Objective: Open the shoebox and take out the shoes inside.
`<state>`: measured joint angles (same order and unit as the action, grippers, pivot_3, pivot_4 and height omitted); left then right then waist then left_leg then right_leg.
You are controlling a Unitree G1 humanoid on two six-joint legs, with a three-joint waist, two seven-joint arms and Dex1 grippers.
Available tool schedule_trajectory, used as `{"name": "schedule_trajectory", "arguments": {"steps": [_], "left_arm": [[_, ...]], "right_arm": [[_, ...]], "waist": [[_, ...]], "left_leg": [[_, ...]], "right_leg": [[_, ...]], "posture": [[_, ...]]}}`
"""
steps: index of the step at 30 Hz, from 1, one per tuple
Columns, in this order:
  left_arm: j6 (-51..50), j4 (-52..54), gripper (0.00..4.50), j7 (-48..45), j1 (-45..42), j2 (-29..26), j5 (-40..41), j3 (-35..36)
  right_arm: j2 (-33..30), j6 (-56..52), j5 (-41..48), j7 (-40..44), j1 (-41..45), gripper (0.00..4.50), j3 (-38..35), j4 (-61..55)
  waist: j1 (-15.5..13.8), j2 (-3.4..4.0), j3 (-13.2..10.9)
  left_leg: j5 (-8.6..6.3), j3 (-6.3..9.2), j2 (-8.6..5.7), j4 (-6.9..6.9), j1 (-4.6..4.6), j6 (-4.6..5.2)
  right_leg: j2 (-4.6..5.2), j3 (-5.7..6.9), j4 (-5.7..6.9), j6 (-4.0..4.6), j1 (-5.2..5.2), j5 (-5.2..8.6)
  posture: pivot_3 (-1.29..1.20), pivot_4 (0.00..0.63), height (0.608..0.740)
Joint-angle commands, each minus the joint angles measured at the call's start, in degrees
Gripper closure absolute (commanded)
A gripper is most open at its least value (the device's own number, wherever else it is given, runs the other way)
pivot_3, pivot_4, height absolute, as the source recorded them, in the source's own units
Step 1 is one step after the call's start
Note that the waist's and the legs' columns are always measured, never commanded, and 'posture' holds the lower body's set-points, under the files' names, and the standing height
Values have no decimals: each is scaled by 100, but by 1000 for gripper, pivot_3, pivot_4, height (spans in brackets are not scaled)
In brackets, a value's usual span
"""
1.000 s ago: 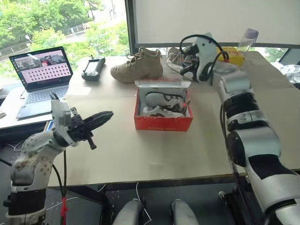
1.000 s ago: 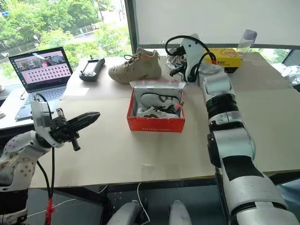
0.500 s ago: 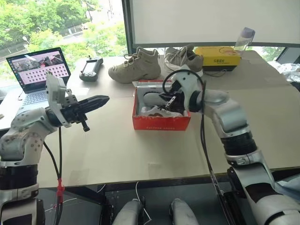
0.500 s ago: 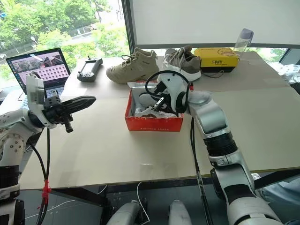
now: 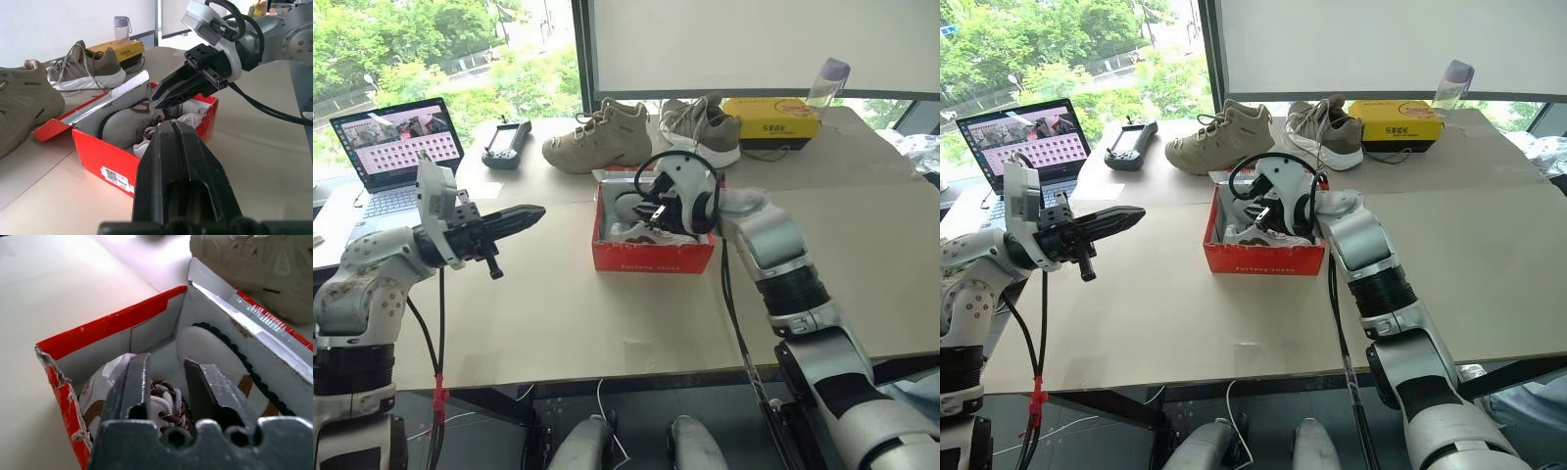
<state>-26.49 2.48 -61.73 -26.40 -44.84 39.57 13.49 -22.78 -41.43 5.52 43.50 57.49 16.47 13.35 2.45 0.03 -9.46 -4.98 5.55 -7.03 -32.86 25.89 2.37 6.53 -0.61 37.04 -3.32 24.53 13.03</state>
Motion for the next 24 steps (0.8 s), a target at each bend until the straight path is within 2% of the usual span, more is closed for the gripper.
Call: {"name": "schedule_trajectory", "arguments": {"steps": [1, 5, 9, 12, 20, 24], "left_arm": [[43, 111, 4500, -6, -31, 2, -32, 38], [38, 151, 4500, 20, -22, 44, -54, 19], [23, 227, 4500, 63, 28, 77, -51, 6], [83, 209, 4500, 102, 9, 127, -69, 14], [46, 195, 4500, 217, -37, 229, -99, -6], [47, 224, 4500, 230, 4, 221, -106, 3]], "right_arm": [[-309, 204, -74, 623, 341, 1703, 124, 143], [-526, 268, -116, 1177, 406, 1703, 325, 217], [-560, 495, -197, 1757, 522, 1703, 559, 831], [-364, 660, -248, 1937, 644, 1703, 599, 1410], [306, 1680, -770, 2024, 1501, 1703, 607, 3926], [509, 2066, -956, 2122, 1571, 660, 593, 4497]], "waist": [[-2, -1, 0], [2, -1, 0], [22, -2, -1], [22, -2, -1], [50, -3, -2], [60, -4, -2]], "left_leg": [[0, 0, 0, -1, 0, 0], [0, 0, 1, -1, 0, 0], [0, 0, 2, -1, 0, 0], [0, 0, 2, -2, 0, 0], [6, 0, 2, -4, -10, -9], [5, 1, 2, 2, -41, -11]], "right_leg": [[0, 2, -1, -1, -2, 0], [1, 2, -1, -2, -3, -1], [0, 2, -1, -2, -2, -1], [-1, 2, -1, -2, -3, -1], [-9, 0, 0, 1, -9, -7], [-10, -1, 0, 1, -22, -6]], "posture": [[0, 150, 732], [0, 150, 732], [0, 150, 732], [0, 150, 732], [0, 150, 732], [0, 150, 732]]}}
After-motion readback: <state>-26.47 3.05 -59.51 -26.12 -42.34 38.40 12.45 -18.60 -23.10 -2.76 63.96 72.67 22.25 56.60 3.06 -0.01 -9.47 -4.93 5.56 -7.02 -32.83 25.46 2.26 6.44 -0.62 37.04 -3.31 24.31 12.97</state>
